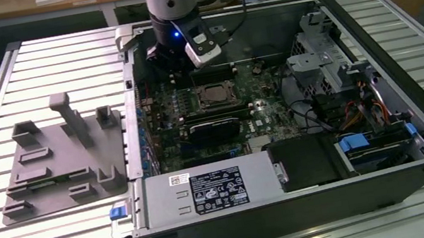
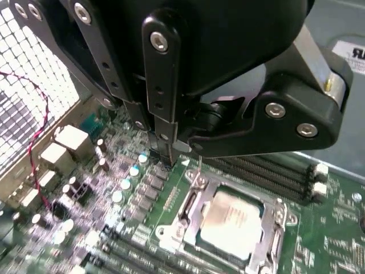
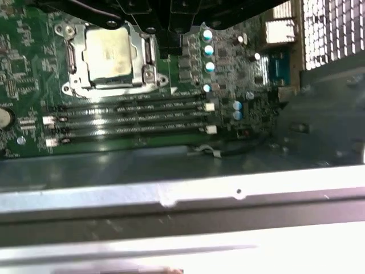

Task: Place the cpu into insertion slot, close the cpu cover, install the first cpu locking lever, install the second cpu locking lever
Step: 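Install the first cpu locking lever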

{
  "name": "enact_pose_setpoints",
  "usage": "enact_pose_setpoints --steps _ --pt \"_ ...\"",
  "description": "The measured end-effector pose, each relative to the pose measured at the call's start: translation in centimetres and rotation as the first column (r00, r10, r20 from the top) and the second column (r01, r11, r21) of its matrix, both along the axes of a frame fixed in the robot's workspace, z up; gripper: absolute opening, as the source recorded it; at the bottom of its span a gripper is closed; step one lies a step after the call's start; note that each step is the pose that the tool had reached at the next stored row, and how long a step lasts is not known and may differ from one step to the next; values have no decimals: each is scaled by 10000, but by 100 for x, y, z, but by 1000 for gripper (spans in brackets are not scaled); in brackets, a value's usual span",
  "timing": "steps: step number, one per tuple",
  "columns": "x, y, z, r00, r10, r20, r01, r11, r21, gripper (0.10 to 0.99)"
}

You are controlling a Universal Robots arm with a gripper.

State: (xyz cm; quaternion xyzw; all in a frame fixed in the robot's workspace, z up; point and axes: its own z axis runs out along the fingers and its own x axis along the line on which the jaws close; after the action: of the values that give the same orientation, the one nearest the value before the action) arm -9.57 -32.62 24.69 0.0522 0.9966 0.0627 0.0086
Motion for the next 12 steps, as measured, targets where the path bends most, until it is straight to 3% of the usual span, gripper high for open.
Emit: enact_pose_setpoints --steps 8,10,12 --pt "-41 0 0 10000 0 -1 0 9941 1085 106" --pt "-41 0 0 10000 -2 0 2 9935 1134 106" --pt "-41 0 0 10000 1 0 -1 9920 1265 106"
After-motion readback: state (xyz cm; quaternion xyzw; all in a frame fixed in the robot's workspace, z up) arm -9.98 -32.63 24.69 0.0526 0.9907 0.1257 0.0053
